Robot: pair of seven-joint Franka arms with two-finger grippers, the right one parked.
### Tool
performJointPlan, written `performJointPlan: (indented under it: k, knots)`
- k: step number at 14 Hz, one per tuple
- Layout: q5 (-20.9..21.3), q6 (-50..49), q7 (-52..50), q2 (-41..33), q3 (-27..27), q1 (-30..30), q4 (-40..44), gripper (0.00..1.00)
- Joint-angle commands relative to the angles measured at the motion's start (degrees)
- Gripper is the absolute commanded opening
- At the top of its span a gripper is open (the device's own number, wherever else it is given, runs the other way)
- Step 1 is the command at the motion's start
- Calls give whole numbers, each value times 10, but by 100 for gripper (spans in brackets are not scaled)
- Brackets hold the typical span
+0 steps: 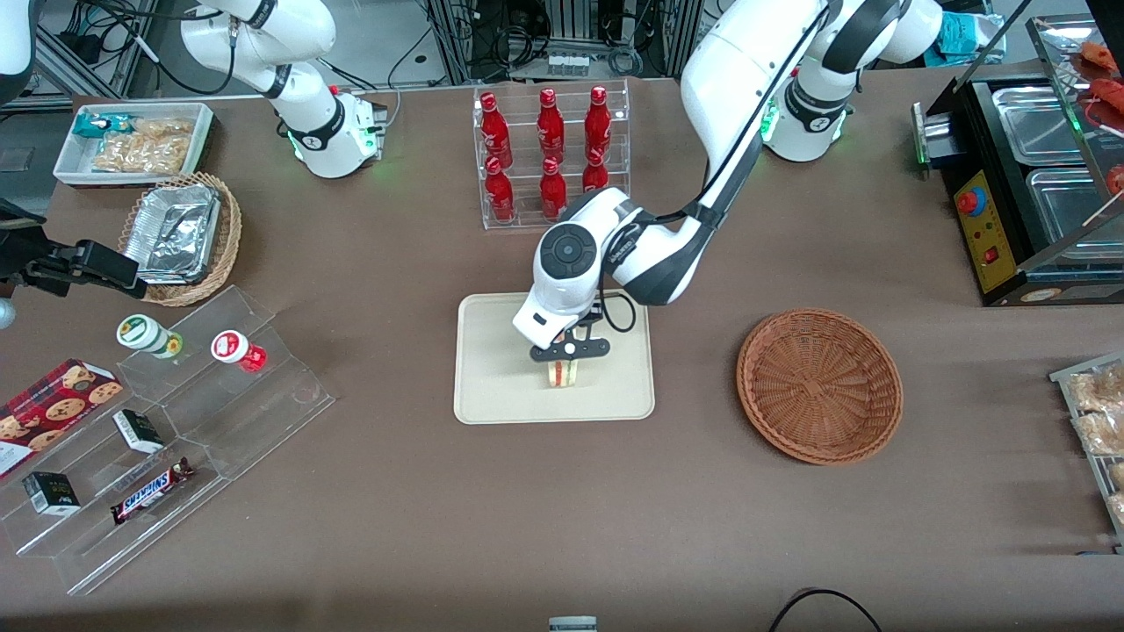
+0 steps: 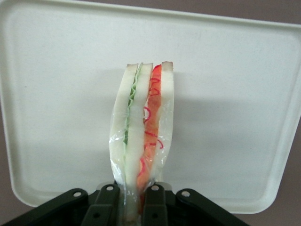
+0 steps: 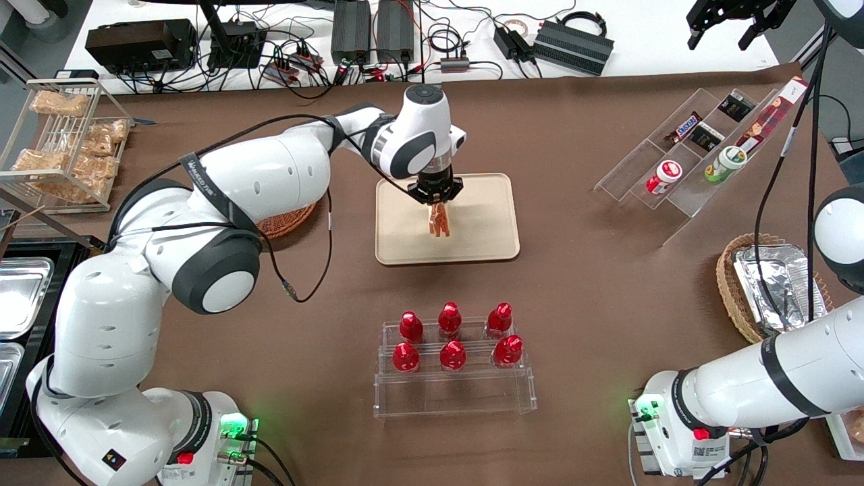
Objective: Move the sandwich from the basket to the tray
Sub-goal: 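Lower the sandwich onto the tray and open the left gripper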
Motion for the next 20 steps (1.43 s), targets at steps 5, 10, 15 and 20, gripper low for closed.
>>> performJointPlan:
  k: [5, 10, 15, 20]
  knots:
    - [1, 19, -3, 35, 7, -20, 23, 77]
    - [3, -59, -34, -36, 14, -13, 22, 100]
    - [46, -202, -34, -119, 64, 3, 6, 100]
    - [46, -200, 91, -220, 68, 101, -114, 100]
